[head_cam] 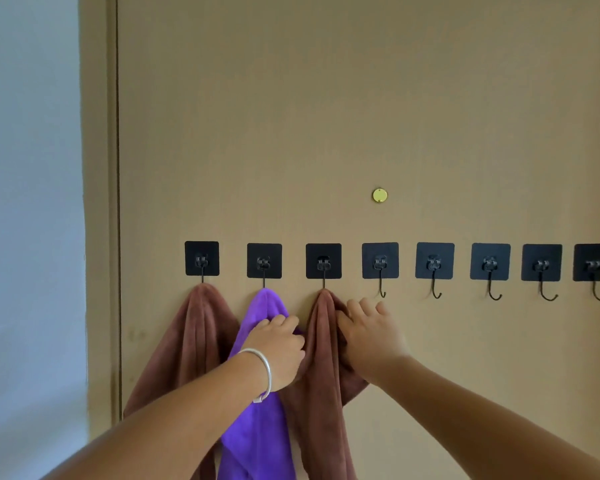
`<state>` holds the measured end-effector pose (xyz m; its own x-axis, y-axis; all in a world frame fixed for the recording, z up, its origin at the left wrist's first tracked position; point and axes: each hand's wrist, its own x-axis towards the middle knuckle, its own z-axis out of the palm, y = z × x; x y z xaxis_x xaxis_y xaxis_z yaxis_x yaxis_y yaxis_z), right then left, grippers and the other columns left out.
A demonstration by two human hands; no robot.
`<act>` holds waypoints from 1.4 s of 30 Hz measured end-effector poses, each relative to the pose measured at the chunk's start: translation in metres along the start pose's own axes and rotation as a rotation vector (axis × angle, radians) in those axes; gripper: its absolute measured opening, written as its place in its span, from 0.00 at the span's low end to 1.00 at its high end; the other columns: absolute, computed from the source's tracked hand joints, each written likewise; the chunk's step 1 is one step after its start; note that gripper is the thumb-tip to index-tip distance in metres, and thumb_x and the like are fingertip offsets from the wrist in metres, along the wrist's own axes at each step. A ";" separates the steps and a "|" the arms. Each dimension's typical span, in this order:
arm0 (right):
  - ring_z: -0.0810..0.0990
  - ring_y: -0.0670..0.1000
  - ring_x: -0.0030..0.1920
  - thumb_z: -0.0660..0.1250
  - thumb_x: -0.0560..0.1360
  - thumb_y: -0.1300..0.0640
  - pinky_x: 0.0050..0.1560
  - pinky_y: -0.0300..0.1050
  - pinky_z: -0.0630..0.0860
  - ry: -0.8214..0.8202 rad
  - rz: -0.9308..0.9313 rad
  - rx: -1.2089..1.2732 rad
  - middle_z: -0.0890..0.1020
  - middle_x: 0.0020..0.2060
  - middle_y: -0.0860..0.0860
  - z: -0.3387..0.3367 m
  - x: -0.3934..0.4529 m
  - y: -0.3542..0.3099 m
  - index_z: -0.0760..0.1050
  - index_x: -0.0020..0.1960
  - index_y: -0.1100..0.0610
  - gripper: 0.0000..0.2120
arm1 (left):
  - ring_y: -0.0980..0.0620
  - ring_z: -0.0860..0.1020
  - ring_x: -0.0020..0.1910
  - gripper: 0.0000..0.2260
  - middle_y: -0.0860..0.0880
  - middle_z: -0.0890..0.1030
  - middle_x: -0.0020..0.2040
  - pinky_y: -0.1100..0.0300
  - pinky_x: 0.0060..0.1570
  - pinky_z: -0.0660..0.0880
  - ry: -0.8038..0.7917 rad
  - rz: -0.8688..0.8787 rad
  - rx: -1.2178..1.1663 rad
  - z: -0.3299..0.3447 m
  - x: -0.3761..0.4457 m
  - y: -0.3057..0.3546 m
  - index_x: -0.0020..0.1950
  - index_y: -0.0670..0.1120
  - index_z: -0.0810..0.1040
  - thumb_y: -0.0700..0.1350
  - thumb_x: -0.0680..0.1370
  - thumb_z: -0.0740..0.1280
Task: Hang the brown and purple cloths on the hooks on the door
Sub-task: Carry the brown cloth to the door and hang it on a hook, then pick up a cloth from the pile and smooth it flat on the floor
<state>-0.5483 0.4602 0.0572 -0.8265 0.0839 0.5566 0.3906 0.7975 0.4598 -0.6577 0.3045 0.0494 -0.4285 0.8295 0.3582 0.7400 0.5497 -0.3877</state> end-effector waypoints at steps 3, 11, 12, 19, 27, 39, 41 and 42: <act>0.70 0.57 0.52 0.59 0.77 0.50 0.53 0.52 0.67 0.052 -0.015 0.026 0.74 0.56 0.53 -0.007 -0.005 0.015 0.70 0.63 0.53 0.16 | 0.45 0.68 0.62 0.15 0.48 0.70 0.64 0.50 0.61 0.65 0.102 -0.018 -0.043 -0.018 0.003 -0.012 0.62 0.49 0.74 0.50 0.81 0.54; 0.72 0.56 0.56 0.59 0.74 0.55 0.54 0.51 0.68 0.159 0.126 0.027 0.76 0.57 0.51 -0.039 -0.018 0.082 0.74 0.62 0.52 0.17 | 0.49 0.70 0.62 0.19 0.52 0.69 0.67 0.53 0.58 0.67 0.502 0.021 -0.180 -0.075 0.052 0.011 0.71 0.51 0.66 0.50 0.79 0.56; 0.71 0.56 0.59 0.58 0.75 0.55 0.57 0.51 0.67 0.149 0.157 0.016 0.75 0.60 0.51 -0.040 -0.024 0.093 0.73 0.64 0.52 0.18 | 0.49 0.69 0.63 0.19 0.52 0.69 0.67 0.53 0.59 0.66 0.512 0.043 -0.174 -0.079 0.059 0.021 0.70 0.51 0.65 0.51 0.79 0.56; 0.63 0.55 0.70 0.56 0.78 0.52 0.72 0.54 0.55 0.048 0.353 -0.104 0.68 0.69 0.51 -0.045 -0.087 0.171 0.65 0.71 0.51 0.21 | 0.51 0.60 0.73 0.24 0.51 0.63 0.73 0.52 0.72 0.54 0.498 0.163 -0.267 -0.092 0.095 0.097 0.75 0.51 0.58 0.53 0.80 0.56; 0.60 0.53 0.73 0.56 0.78 0.49 0.74 0.56 0.52 -0.065 0.536 -0.244 0.66 0.71 0.50 -0.063 -0.169 0.225 0.63 0.72 0.49 0.22 | 0.51 0.59 0.73 0.25 0.52 0.63 0.72 0.50 0.73 0.52 0.524 0.333 -0.375 -0.108 0.123 0.190 0.75 0.50 0.57 0.54 0.80 0.56; 0.60 0.54 0.73 0.59 0.78 0.48 0.74 0.59 0.48 -0.281 0.889 -0.514 0.67 0.70 0.51 -0.122 -0.282 0.210 0.65 0.71 0.49 0.22 | 0.51 0.61 0.72 0.26 0.52 0.63 0.73 0.52 0.72 0.56 0.634 0.752 -0.595 -0.127 0.132 0.287 0.76 0.49 0.56 0.55 0.80 0.56; 0.60 0.53 0.74 0.59 0.78 0.48 0.74 0.60 0.47 -0.335 0.953 -0.569 0.66 0.71 0.51 -0.141 -0.298 0.197 0.64 0.71 0.49 0.22 | 0.51 0.62 0.71 0.26 0.51 0.64 0.72 0.53 0.71 0.57 0.654 0.829 -0.633 -0.133 0.126 0.301 0.76 0.49 0.57 0.55 0.80 0.56; 0.59 0.53 0.74 0.59 0.78 0.48 0.74 0.60 0.47 -0.370 0.991 -0.599 0.66 0.71 0.51 -0.153 -0.307 0.188 0.64 0.72 0.49 0.23 | 0.51 0.63 0.70 0.26 0.51 0.65 0.72 0.53 0.70 0.57 0.658 0.867 -0.661 -0.138 0.120 0.310 0.76 0.49 0.57 0.55 0.80 0.56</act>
<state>-0.1595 0.4928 0.0788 -0.0913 0.7440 0.6619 0.9631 -0.1030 0.2485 -0.4087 0.5609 0.0895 0.5201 0.5812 0.6258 0.8450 -0.4569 -0.2779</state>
